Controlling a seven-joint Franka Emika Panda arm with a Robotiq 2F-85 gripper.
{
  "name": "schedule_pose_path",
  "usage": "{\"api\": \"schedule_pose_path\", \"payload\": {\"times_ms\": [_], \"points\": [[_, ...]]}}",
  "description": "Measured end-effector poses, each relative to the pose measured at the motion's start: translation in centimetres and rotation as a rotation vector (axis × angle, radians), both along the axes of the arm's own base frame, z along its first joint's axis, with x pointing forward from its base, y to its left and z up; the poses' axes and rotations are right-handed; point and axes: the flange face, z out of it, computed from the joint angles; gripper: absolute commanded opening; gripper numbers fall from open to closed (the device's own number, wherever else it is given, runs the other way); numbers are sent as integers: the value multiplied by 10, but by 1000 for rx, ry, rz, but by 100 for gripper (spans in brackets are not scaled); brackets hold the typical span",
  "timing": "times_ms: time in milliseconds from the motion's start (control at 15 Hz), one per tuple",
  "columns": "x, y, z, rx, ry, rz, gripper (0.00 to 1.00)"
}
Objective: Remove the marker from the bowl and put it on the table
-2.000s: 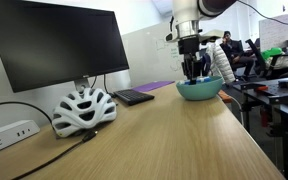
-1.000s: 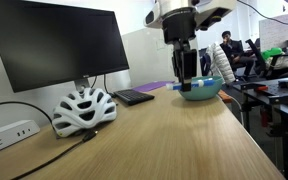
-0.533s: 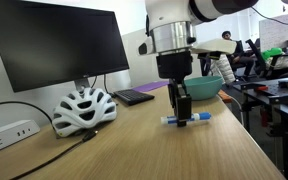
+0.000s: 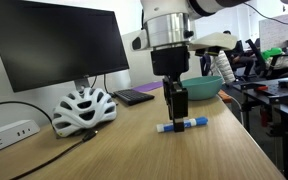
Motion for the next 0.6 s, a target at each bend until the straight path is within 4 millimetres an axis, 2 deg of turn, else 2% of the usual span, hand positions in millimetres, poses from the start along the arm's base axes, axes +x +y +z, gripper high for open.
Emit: {"api": "schedule_pose_path", "payload": {"times_ms": [67,133,400,600], "points": [[1,1,10,1,-9,1,98],[3,2,23,4,-23,15,100],[1,-1,78,8,-54,69,100],[-11,-7,108,10,-53,93,100]]}}
